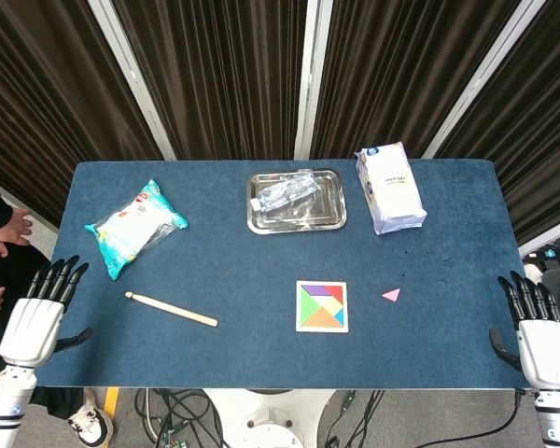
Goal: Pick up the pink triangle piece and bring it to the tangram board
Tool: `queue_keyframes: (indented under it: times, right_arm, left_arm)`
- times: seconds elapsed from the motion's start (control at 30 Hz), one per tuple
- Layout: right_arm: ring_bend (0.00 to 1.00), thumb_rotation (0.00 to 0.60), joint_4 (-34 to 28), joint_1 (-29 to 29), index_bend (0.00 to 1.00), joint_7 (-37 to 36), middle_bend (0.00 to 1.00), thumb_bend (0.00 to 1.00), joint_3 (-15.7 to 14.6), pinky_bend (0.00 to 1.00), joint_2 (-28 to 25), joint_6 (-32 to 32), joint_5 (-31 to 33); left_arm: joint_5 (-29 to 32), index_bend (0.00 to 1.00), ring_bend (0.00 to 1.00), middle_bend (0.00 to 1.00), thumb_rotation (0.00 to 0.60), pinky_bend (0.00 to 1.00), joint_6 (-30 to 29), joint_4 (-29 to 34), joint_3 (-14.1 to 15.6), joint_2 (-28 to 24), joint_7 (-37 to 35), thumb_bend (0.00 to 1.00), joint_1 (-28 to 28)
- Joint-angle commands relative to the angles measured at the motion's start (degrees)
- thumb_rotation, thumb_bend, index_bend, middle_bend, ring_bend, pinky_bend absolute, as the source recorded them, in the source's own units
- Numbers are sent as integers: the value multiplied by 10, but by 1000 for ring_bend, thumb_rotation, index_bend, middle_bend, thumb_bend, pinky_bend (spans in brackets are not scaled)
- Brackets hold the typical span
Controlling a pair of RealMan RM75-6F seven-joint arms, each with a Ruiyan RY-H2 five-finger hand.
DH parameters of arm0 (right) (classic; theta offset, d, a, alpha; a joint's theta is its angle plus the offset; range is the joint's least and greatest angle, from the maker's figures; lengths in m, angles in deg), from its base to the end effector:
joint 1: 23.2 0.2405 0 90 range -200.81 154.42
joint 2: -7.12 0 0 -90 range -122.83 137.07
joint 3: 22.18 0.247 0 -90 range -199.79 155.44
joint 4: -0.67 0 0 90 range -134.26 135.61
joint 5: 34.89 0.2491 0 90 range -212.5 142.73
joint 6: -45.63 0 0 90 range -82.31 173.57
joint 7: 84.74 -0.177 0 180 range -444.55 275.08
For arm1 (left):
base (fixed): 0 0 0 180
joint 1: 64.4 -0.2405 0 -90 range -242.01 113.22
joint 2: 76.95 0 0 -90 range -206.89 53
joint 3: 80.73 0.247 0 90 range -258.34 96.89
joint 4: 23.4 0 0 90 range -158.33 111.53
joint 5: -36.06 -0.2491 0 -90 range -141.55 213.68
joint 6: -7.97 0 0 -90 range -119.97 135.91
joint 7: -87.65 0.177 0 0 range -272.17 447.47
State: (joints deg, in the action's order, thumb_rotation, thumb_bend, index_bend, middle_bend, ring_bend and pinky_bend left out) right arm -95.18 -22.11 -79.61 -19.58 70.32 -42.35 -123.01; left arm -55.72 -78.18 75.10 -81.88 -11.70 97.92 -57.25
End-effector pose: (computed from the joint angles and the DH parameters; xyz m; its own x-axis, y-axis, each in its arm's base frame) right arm -0.3098 -0.1941 0.1229 0.4384 0.0157 0.8987 -0.8988 0.0118 0.4382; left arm -0.2657 0.2164 0.0951 0.4498 -0.0156 0.8930 0.8816 -0.1528 -0.4467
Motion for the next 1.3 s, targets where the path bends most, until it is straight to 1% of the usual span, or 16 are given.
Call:
queue_keyframes:
  times: [0.03,0.33,0.57,0.77,0.83,0.97,1.17,1.3]
  right_arm:
    - [0,600,0,0,0,0,0,279,0,0,0,1,0]
    - [0,600,6,4,0,-2,0,280,-1,0,4,14,8]
    - [0,600,-2,7,0,5,0,280,-1,0,4,18,8]
    - [0,600,1,18,0,7,0,280,2,0,1,35,13]
    - [0,600,-1,28,0,12,0,276,7,0,-4,52,20]
    - [0,600,-19,55,0,35,0,218,17,0,-20,91,35]
    - [0,600,-34,105,0,90,0,216,30,0,-25,161,55]
    - [0,600,-31,147,0,133,0,216,39,0,-11,221,83]
  left_arm:
    - [-1,0,0,0,600,0,-1,0,0,0,0,0,0]
    - [1,0,0,0,600,0,-3,-2,-1,0,-1,0,-1]
    - [2,0,0,0,600,0,-3,-4,0,1,-7,0,-2]
    - [-2,0,0,0,600,0,-2,-8,1,6,-5,0,0]
    - [-1,0,0,0,600,0,0,-7,-1,6,-5,0,1]
    - [-5,0,0,0,600,0,-4,-9,-2,5,-10,0,1]
    - [-4,0,0,0,600,0,-4,-14,0,9,-13,0,0]
    - [-1,0,0,0,600,0,-4,-18,0,8,-17,0,-1]
